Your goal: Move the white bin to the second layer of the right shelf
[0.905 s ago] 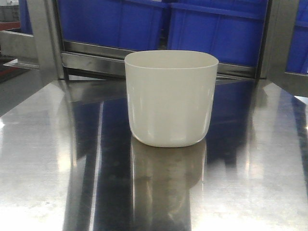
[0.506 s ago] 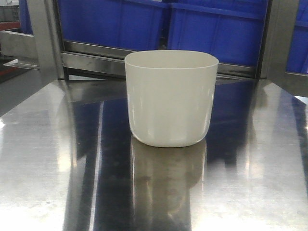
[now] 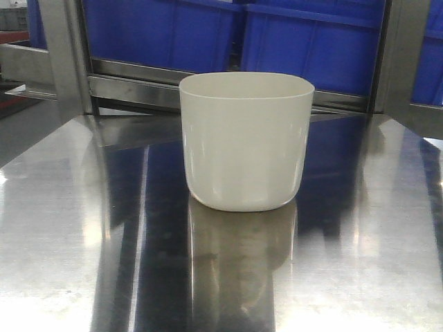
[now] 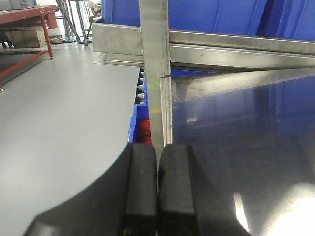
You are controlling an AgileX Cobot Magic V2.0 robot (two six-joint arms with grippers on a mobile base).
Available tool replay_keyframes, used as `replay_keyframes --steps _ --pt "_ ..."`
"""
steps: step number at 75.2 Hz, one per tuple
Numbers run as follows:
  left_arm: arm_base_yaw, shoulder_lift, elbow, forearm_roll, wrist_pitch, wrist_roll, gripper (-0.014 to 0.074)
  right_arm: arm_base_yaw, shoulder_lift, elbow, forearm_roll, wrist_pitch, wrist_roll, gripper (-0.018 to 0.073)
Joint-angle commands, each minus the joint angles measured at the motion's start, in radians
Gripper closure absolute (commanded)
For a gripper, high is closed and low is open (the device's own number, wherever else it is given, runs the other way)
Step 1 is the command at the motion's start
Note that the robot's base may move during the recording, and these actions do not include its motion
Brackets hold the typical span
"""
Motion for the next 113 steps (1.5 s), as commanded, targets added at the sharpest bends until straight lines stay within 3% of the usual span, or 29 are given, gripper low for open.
replay_keyframes --steps 1,55,65,78,96,104,113 --pt "-0.006 -0.014 0.037 0.0 -0.087 -0.005 0.0512 -0.006 -0.02 -0.016 -0.007 -0.098 -0.01 0.0508" --pt "-0.006 -0.014 0.037 0.0 -0.087 -0.005 0.0512 -0.003 -0.02 -0.016 -0.004 -0.165 -0.01 0.0508" --pt "-0.006 -0.014 0.037 0.0 -0.087 -0.005 0.0512 -0.001 0.001 -0.06 0.036 -0.107 0.061 0.0508" --pt "-0.006 -0.014 0.037 0.0 -0.087 -0.005 0.0512 0.001 0.202 -0.242 0.036 0.057 0.06 0.0508" --pt "-0.006 -0.014 0.037 0.0 -0.087 -0.005 0.0512 0.038 0.563 -0.547 0.035 0.167 0.06 0.0508" --pt "-0.006 -0.014 0.037 0.0 -0.087 -0.005 0.0512 0.039 0.736 -0.713 0.036 0.294 0.06 0.0508" --pt "-0.006 -0.014 0.037 0.0 -0.087 -0.005 0.0512 0.039 0.93 -0.918 0.04 0.527 0.06 0.0508"
